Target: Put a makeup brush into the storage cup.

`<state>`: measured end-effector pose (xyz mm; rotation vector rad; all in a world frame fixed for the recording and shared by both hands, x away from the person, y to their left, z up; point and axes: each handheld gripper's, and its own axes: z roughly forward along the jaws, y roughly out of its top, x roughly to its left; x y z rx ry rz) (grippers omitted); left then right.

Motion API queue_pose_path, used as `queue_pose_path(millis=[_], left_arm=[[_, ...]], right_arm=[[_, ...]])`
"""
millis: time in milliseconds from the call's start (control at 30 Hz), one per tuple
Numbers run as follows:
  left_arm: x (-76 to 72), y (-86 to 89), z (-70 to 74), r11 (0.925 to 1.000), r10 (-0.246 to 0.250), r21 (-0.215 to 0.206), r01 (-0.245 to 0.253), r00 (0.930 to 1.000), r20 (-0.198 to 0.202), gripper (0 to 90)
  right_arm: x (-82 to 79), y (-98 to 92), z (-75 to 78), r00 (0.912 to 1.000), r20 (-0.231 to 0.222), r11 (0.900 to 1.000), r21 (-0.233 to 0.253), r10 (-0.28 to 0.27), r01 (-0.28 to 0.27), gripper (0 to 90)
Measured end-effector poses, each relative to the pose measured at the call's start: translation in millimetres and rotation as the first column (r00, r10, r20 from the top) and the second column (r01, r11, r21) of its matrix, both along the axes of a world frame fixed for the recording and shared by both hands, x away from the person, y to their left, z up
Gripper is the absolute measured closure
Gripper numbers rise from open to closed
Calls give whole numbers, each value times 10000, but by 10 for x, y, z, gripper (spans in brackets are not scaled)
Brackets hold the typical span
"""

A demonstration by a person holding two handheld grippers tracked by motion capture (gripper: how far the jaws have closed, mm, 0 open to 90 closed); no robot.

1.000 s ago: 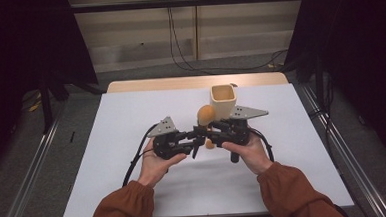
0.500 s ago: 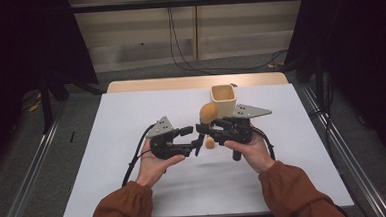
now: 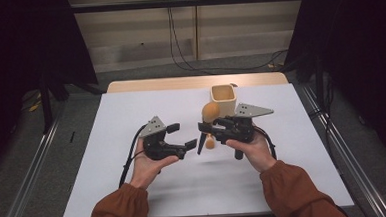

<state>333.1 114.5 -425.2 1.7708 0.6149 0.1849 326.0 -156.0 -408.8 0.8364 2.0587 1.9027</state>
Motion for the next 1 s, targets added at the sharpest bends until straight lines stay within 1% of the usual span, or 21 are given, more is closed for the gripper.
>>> queue_pose_path(millis=[33, 100, 133, 167, 233, 300, 367, 400, 433, 467, 500, 533, 567, 667, 700, 733, 800, 833, 900, 1000], left_arm=[[-4, 14, 3, 10000, 31, 61, -31, 10000, 11, 66], [-10, 36, 7, 10000, -46, 50, 46, 10000, -30, 51], [-18, 52, 13, 9999, 92, 128, -92, 10000, -13, 51], [-28, 71, 19, 9996, 259, 108, -258, 9997, -14, 50], [-44, 126, 22, 9996, 288, -16, -288, 9996, 42, 35], [-62, 178, 24, 9991, 413, 133, -415, 9990, 147, 28], [-89, 240, 28, 9955, 863, 345, -877, 9954, 411, 23], [-92, 270, 28, 9955, 852, 369, -870, 9952, 483, 22], [-93, 310, 31, 9953, 906, 312, -920, 9950, 423, 22], [-90, 343, 37, 9936, 1043, 391, -1058, 9938, 375, 20], [-91, 361, 39, 9923, 1165, 375, -1179, 9924, 388, 20], [-95, 389, 44, 9905, 1296, 406, -1314, 9906, 434, 20], [-105, 413, 41, 9888, 1443, 323, -1459, 9884, 474, 20], [-127, 481, 25, 9844, 1709, 352, -1726, 9842, 471, 26], [-133, 503, 14, 9828, 1801, 329, -1819, 9822, 529, 26], [-144, 516, 7, 9798, 1965, 290, -1980, 9792, 498, 18], [-151, 558, -7, 9797, 1978, 233, -1993, 9788, 536, 17], [-156, 581, -8, 9791, 1984, 344, -2004, 9786, 542, 18], [-169, 614, -2, 9787, 2016, 280, -2032, 9781, 521, 18], [-196, 673, 8, 9766, 2125, 178, -2141, 9748, 671, 18]], right_arm=[[0, -5, 1, 10000, -11, 10000, -4, 11, -11, 639], [4, -12, 3, 10000, 13, 10000, 29, -22, 22, 639], [7, -14, 3, 10000, 40, 10000, 30, -41, 41, 639], [5, -17, 4, 9999, 43, 10000, 13, -99, 99, 639], [5, -29, 6, 9999, 69, 9999, -39, -140, 140, 638], [13, -51, 7, 9998, 75, 9999, -29, -170, 171, 639], [21, -70, 8, 9997, 59, 9998, -2, -221, 221, 639], [25, -82, 9, 9997, 42, 9997, 6, -251, 251, 638], [27, -90, 10, 9996, 31, 9996, 4, -279, 279, 639], [30, -102, 11, 9995, 47, 9995, 4, -312, 312, 638], [31, -109, 13, 9993, 65, 9994, -13, -356, 356, 639], [30, -114, 16, 9992, 64, 9993, -29, -386, 386, 639], [29, -122, 19, 9992, 50, 9993, -34, -385, 385, 638], [24, -146, 34, 9989, 94, 9989, -36, -461, 461, 639], [24, -157, 40, 9988, 105, 9988, -29, -488, 488, 638], [23, -165, 44, 9985, 106, 9985, -27, -544, 544, 639], [26, -183, 48, 9981, 112, 9981, -78, -602, 603, 639], [28, -187, 49, 9980, 130, 9981, -91, -612, 614, 638], [33, -209, 58, 9975, 136, 9975, -105, -693, 694, 639], [43, -245, 78, 9966, 172, 9967, -121, -803, 805, 639]])
